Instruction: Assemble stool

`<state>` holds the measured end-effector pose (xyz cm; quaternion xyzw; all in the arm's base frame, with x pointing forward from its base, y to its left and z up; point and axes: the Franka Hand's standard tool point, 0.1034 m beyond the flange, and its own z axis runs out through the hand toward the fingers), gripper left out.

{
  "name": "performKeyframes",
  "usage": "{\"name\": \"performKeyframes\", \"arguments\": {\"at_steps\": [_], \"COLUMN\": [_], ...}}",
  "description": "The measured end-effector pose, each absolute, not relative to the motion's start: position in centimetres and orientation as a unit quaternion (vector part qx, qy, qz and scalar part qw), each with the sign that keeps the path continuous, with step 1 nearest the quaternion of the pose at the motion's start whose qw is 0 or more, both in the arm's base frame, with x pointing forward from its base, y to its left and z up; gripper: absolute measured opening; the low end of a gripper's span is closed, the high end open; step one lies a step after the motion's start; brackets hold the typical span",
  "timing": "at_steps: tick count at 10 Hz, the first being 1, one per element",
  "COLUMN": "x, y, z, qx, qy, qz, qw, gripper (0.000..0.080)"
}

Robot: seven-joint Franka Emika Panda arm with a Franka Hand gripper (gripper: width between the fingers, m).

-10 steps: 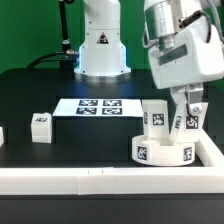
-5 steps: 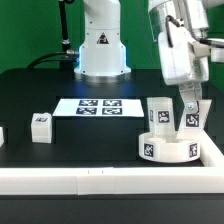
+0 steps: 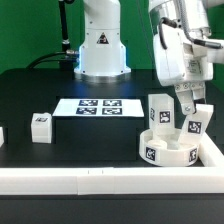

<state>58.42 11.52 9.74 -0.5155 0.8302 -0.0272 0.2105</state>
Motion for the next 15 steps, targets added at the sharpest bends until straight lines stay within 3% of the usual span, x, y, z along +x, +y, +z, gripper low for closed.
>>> {"name": "performKeyframes", "arguments": {"at_steps": [2,4,5,6,10,13,15], "x": [58.6,59.4,59.6,59.6,59.6,59.4,59.3], "y": [9.2,4.1,1.1,-0.7,-0.1,-4.9,-6.4], "z": [12.7,15.1,15.5,15.4,15.2,15.3,15.1], "qx": [-0.546,-0.59,-0.598,-0.598,-0.608,-0.685,-0.7], "qy": [0.807,0.771,0.765,0.765,0.759,0.694,0.679], "qz": [-0.035,-0.065,-0.074,-0.078,-0.076,-0.105,-0.115], "qw": [0.222,0.229,0.228,0.225,0.223,0.195,0.188], "gripper": [0.0645,0.0649,0.0649,0.0649,0.0649,0.0649,0.0649]}}
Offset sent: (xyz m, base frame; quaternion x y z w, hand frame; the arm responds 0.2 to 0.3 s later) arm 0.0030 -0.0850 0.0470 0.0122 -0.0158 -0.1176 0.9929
